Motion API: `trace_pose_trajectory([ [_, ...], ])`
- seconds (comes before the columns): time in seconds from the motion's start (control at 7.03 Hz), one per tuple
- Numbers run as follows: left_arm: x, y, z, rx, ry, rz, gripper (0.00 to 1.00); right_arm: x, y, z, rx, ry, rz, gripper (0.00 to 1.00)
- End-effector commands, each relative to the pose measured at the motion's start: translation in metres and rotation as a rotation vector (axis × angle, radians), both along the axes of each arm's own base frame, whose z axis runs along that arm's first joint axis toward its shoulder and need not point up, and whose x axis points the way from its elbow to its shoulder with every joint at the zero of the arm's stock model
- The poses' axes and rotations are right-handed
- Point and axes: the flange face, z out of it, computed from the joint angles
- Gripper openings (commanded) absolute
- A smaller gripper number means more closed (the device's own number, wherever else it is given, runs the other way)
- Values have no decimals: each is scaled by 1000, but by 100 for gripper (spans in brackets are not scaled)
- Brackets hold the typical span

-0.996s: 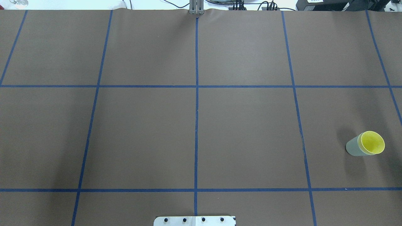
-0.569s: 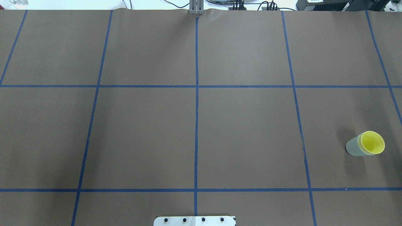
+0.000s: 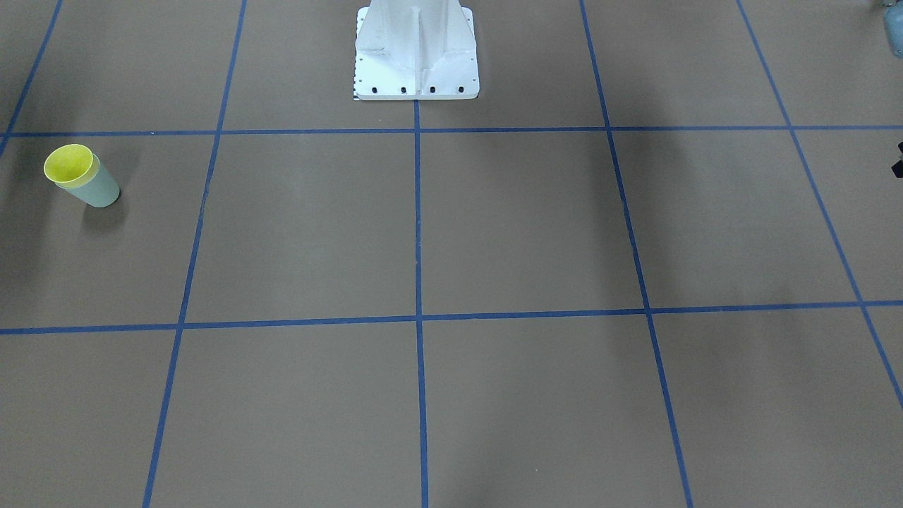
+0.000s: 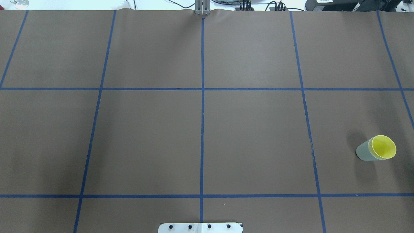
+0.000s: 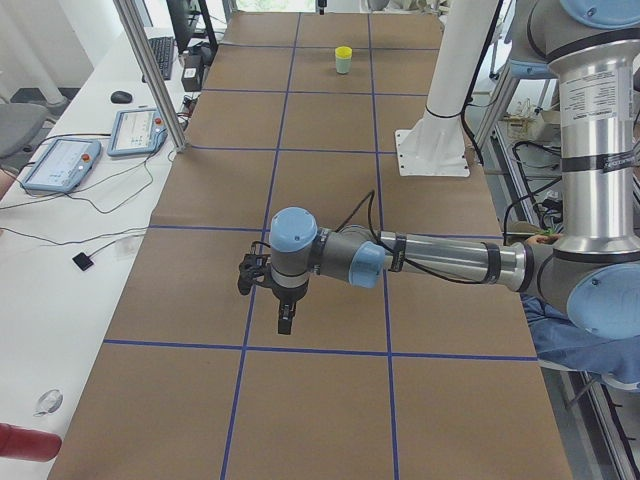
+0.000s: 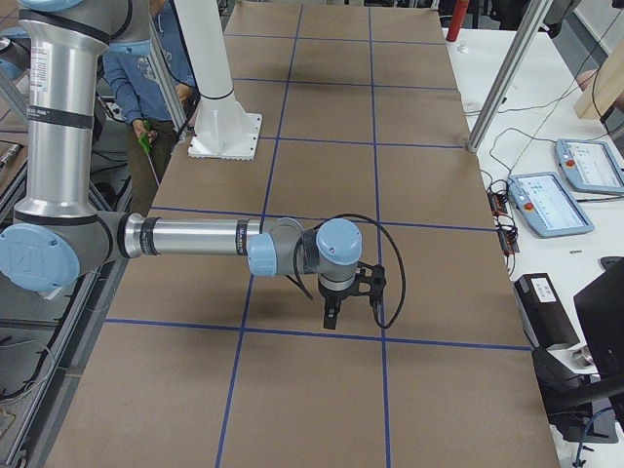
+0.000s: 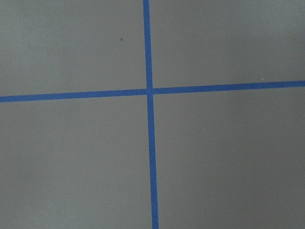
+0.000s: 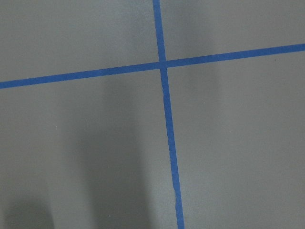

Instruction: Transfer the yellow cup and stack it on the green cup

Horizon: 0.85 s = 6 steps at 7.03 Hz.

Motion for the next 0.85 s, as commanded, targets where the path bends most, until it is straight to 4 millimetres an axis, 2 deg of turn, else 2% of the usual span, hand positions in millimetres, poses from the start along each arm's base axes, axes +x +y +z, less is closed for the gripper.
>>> trace_pose_trajectory([
  [0.0, 4, -4, -2, -7, 13, 79, 100, 0, 1, 0, 3, 2, 0, 100],
  [0.14, -1, -1, 6, 64, 4, 167, 100, 0, 4, -1, 6, -3, 0, 100],
  [0.28, -6, 4, 5, 68, 4, 169, 100, 0, 4, 0, 3, 0, 0, 100],
  [0.43, -12, 9, 11, 57, 5, 159, 100, 1, 8, 13, -20, 2, -1, 100],
  [0.57, -18, 18, 19, 55, 4, 164, 100, 1, 11, 15, -24, 0, -2, 100],
  [0.71, -40, 25, 34, 64, 4, 157, 100, 1, 20, 18, -31, 1, -4, 100],
])
